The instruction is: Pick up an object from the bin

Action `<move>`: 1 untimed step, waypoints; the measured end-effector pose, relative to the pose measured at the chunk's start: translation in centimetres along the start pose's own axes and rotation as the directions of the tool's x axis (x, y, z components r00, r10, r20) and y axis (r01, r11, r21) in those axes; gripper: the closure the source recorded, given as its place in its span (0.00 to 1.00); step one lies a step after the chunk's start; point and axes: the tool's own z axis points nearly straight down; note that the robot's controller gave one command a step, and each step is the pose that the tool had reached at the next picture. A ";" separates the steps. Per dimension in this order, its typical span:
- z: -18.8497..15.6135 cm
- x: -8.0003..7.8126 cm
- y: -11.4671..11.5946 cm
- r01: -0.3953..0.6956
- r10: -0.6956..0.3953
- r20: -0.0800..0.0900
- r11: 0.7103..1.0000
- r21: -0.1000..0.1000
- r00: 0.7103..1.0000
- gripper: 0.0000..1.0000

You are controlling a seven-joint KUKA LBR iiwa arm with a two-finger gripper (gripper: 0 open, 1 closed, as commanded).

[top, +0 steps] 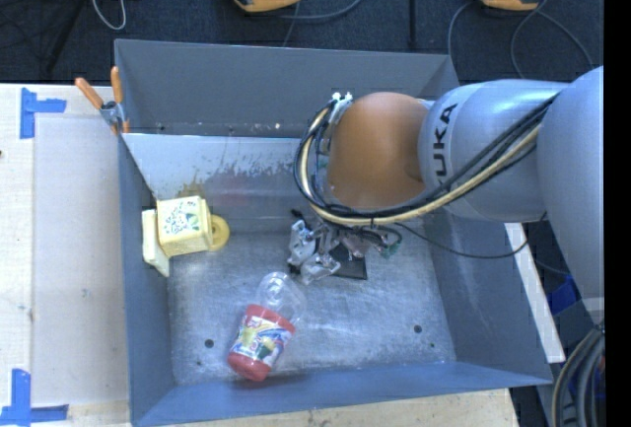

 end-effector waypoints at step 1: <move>-3.3 0.0 0.2 0.001 -0.001 -0.009 1.000 -0.005 1.000 1.00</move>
Offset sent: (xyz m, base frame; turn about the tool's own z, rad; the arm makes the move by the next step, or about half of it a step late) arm -0.0128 0.0281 0.1464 -0.0242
